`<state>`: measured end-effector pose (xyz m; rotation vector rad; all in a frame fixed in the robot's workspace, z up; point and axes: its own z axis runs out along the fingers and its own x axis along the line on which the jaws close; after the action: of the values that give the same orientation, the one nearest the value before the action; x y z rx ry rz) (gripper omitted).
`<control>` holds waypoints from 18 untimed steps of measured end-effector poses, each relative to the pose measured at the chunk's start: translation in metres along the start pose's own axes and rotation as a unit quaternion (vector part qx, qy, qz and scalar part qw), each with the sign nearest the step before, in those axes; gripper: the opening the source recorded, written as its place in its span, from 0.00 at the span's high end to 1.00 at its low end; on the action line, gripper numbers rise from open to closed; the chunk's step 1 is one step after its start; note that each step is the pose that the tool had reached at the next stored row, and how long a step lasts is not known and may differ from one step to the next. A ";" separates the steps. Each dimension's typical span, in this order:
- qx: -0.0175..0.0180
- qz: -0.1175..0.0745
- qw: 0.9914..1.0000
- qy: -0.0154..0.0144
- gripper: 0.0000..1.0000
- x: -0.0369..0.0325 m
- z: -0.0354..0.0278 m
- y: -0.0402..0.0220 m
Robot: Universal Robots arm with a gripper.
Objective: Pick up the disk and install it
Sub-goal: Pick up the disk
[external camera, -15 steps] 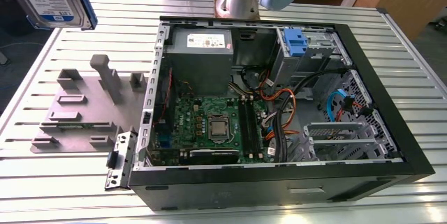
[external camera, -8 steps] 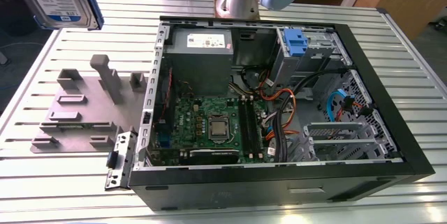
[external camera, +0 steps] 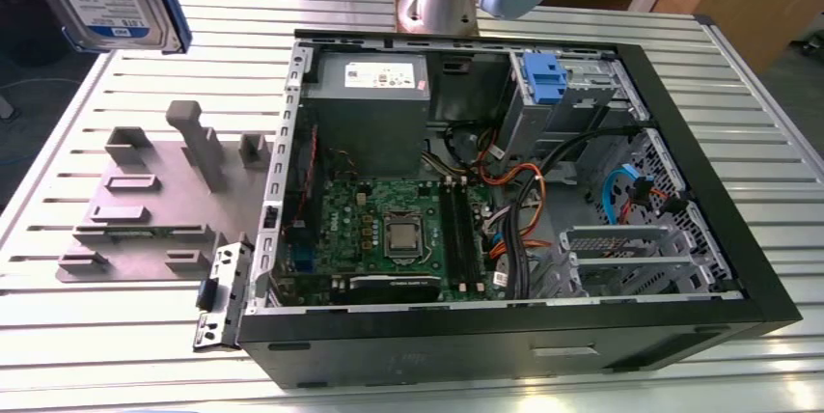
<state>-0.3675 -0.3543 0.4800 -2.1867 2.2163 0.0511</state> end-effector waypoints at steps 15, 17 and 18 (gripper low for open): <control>0.000 0.000 1.000 0.000 0.65 -0.0002 -0.0014 -0.0098; 0.000 0.000 1.000 0.000 0.65 -0.0002 -0.0014 -0.0129; 0.000 0.000 1.000 0.000 0.65 -0.0003 -0.0014 -0.0145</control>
<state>-0.3530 -0.3543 0.4814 -2.1866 2.2163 0.0512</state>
